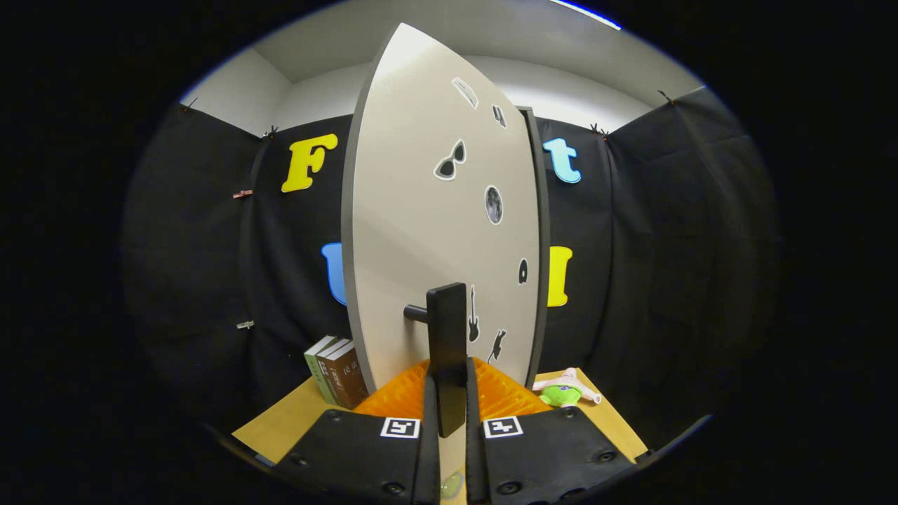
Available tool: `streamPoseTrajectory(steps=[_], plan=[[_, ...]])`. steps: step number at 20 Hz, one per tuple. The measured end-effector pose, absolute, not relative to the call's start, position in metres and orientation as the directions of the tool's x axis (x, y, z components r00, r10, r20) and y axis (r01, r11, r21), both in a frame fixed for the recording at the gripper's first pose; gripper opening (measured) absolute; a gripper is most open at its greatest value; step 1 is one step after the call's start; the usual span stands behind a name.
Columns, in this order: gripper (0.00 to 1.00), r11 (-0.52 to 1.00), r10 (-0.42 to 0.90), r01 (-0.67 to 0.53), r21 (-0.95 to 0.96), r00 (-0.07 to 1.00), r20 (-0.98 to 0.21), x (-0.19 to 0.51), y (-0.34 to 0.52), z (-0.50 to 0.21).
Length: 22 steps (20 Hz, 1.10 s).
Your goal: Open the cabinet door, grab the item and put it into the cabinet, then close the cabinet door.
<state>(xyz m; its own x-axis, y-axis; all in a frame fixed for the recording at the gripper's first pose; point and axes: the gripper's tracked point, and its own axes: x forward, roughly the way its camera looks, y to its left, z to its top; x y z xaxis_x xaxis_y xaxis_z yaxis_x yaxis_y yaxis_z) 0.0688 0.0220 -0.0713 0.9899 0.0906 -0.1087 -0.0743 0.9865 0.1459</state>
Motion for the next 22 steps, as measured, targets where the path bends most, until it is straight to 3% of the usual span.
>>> streamPoseTrajectory(steps=[8, 9, 18, 22], plan=[[0.17, 0.992, -0.031, 0.045, 0.118, 0.993, -0.118, 0.059, -0.022, -0.073], [0.09, 0.992, -0.046, 0.059, 0.107, 0.992, -0.118, 0.057, -0.030, -0.074], [0.10, 0.989, -0.113, 0.121, 0.087, 0.989, -0.090, 0.050, -0.058, -0.067], [0.07, 0.971, -0.203, 0.211, 0.116, 0.976, -0.077, 0.043, -0.076, -0.063]])
